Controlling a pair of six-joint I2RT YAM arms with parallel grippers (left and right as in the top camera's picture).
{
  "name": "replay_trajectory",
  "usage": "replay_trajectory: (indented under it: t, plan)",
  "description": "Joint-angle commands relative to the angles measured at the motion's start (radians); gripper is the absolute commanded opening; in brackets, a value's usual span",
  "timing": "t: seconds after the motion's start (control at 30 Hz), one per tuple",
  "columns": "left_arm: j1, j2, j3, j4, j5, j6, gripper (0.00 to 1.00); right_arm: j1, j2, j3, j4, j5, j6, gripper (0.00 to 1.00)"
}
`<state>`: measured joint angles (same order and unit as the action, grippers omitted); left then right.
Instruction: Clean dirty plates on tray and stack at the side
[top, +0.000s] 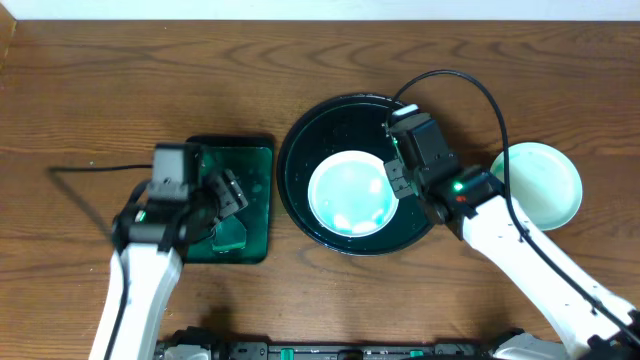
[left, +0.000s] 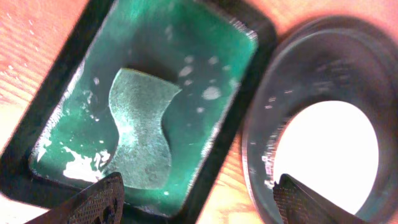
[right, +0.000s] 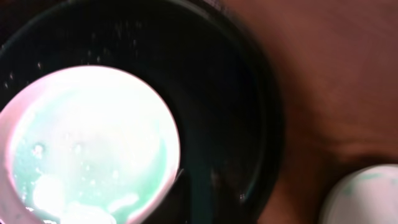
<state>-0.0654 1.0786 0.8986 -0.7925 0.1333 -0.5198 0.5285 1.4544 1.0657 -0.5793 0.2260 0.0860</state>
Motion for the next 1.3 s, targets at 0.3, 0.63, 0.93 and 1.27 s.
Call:
replay_trajectory:
  t: [0.3,0.63,0.93,1.27]
  plan:
    - [0.005,-0.242,0.031,-0.124,0.016,0.003,0.79,-0.324,0.408,-0.006,0.103,-0.815,-0.047,0.34]
    - [0.005,-0.224,0.03,-0.124,0.016,0.003,0.79,-0.306,0.469,-0.003,0.129,-0.751,-0.036,0.01]
    - [0.005,-0.217,0.03,-0.124,0.016,0.003,0.79,-0.234,0.053,-0.001,0.177,-0.444,-0.041,0.01]
    - [0.005,-0.217,0.03,-0.124,0.016,0.003,0.79,-0.131,-0.027,-0.015,0.059,-0.224,-0.055,0.2]
